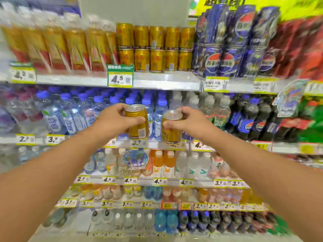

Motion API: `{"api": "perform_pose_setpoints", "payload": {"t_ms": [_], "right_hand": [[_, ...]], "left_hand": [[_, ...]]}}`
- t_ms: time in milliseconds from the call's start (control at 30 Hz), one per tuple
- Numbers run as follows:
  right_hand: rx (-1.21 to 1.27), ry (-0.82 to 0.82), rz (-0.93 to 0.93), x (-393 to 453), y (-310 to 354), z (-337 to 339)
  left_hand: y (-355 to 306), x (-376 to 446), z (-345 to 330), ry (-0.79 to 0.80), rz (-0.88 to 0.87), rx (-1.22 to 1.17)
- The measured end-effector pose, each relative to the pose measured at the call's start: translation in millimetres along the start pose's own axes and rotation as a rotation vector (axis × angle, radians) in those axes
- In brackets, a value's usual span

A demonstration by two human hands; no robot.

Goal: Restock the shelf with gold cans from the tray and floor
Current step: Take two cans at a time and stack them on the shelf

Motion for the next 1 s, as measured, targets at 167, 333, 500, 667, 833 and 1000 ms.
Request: {"api": "perform_pose_setpoints", "payload": {"t_ms": [167,333,500,667,833,1000], "right_hand": [[-0.014,-0.054,0.048,34,60,48],[-0.031,-0.087,0.089,76,116,78],[-0.031,-0.159,0.097,126,141,100],[-0.074,-0.227,0.023,165,134,118],[-0.123,-0.261,-0.075,194,113,122],[-0.128,-0.27,-0.126,215,91,114]], "left_hand": [[-79,31,19,-0.023,-0.088,0.015],[-147,80,41,0.001,-0.207,0.055],[-187,130,51,0.016,-0.277,0.063],[-190,171,40,0.055,-0.246,0.059],[-180,202,17,0.07,-0.192,0.08],[-161,223,-3,0.102,-0.146,0.095]]}}
Point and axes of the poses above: each hand's wrist, its own x-axis towards the middle knuckle, its own z-axis out of the back of the hand, y = z × x, the point moved 7 cm from there along x, towards the middle knuckle, and after that the axes turned 3 degrees about -x, right-handed, at the moved point
